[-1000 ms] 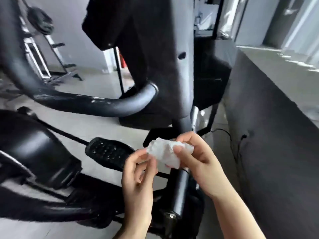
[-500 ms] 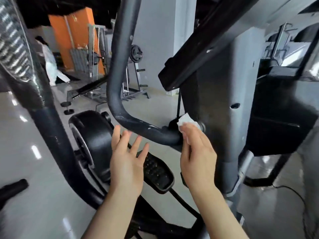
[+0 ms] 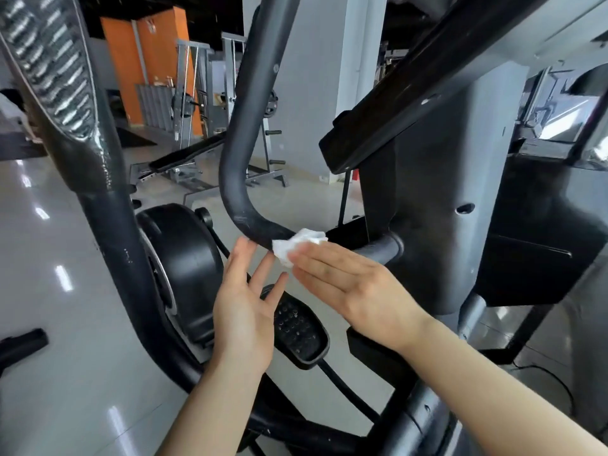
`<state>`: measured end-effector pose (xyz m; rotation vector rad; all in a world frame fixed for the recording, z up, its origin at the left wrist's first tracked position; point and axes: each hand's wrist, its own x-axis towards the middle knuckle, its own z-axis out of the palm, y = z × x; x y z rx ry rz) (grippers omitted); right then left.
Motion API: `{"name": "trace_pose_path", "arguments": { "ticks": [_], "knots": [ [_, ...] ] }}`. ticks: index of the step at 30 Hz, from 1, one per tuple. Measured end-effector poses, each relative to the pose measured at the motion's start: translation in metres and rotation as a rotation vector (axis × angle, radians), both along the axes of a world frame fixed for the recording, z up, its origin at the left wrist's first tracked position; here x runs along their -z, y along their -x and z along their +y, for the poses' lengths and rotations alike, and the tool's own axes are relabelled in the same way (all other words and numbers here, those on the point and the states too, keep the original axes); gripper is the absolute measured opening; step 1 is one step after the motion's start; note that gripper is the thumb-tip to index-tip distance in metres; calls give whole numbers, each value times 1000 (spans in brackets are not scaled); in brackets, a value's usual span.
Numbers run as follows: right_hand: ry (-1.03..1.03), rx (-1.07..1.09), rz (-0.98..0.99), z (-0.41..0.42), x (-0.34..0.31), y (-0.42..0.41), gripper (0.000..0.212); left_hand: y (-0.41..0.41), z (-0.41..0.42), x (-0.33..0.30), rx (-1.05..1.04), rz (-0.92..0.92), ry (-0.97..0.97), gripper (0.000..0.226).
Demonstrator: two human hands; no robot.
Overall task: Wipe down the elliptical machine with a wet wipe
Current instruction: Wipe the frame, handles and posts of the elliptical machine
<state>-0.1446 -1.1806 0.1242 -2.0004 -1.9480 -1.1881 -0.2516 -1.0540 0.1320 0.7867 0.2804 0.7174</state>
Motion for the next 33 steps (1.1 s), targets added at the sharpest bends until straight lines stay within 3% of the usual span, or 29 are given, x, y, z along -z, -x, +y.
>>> {"name": "trace_pose_path", "arguments": {
  "ticks": [7, 13, 17, 21, 24, 27, 33],
  "knots": [
    [-21, 75, -24, -60, 24, -3, 27, 5, 8, 5, 52, 27, -57, 31],
    [-124, -89, -76, 53, -23, 26, 22, 6, 13, 8, 27, 16, -19, 37],
    [29, -59, -181, 84, -41, 15, 26, 7, 18, 9, 11, -19, -17, 38],
    [225, -20, -206, 32, -38, 5, 26, 8, 8, 14, 73, -21, -113, 38],
    [248, -6, -163, -17, -32, -7, 24, 8, 0, 21, 105, -23, -189, 36],
    [207, -6, 23, -42, -24, -14, 43, 7, -2, 25, 122, -18, -229, 42],
    [20, 12, 239, -59, 0, -14, 51, 26, -25, 39, 109, 67, -310, 39]
  ]
}}
